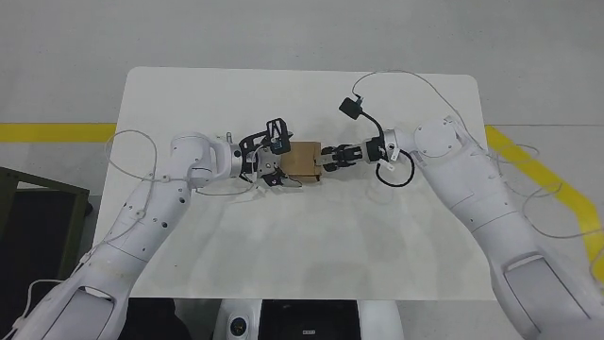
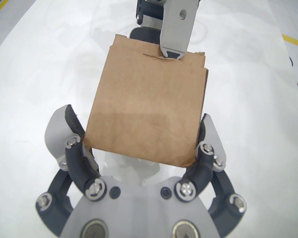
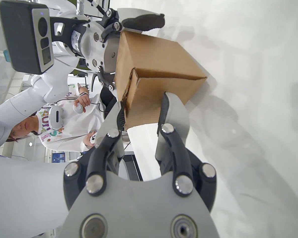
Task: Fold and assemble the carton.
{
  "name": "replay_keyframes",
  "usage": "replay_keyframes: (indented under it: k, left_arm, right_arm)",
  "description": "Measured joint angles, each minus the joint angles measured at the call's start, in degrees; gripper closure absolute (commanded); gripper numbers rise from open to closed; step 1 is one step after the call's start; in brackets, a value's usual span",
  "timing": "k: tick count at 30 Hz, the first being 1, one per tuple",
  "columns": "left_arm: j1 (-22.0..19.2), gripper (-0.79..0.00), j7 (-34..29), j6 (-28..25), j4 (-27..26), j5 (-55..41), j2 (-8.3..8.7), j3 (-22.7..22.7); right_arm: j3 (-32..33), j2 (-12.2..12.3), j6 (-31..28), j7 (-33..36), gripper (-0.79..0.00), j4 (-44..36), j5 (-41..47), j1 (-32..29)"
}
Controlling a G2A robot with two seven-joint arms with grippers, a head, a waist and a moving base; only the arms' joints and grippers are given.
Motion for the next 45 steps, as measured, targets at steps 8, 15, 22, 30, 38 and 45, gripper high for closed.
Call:
replay_keyframes:
  k: [8, 15, 22, 30, 38, 45]
  left_arm:
    - [-0.18, -0.785, -0.35, -0.13, -0.02, -0.16, -0.13, 0.49]
    - [-0.34, -0.785, -0.48, -0.09, 0.15, -0.22, -0.16, 0.58]
    - [-0.4, -0.785, -0.38, -0.25, 0.27, -0.28, -0.18, 0.67]
    - [-0.35, -0.785, -0.21, 0.07, 0.21, -0.19, -0.19, 0.66]
    - [-0.28, -0.785, -0.08, 0.15, 0.11, -0.25, -0.23, 0.76]
    - [-0.3, -0.785, 0.15, 0.08, 0.29, -0.4, -0.18, 0.49]
  right_arm:
    - [3.63, 1.73, 0.18, -0.47, -0.154, -2.03, -0.86, -2.74]
    - [4.84, 2.56, 1.25, -0.43, 0.0, -4.28, -2.19, -4.54]
    - [3.04, 1.93, 1.76, -0.49, 0.0, -4.97, -2.07, -4.3]
    - [1.01, 0.94, 1.47, -0.83, 0.0, -3.9, -1.73, -2.76]
    - [0.05, 0.36, 0.89, -0.91, 0.0, -2.78, -1.47, -1.88]
    - [0.44, 0.36, 0.06, -1.0, 0.0, -2.32, -1.31, -1.58]
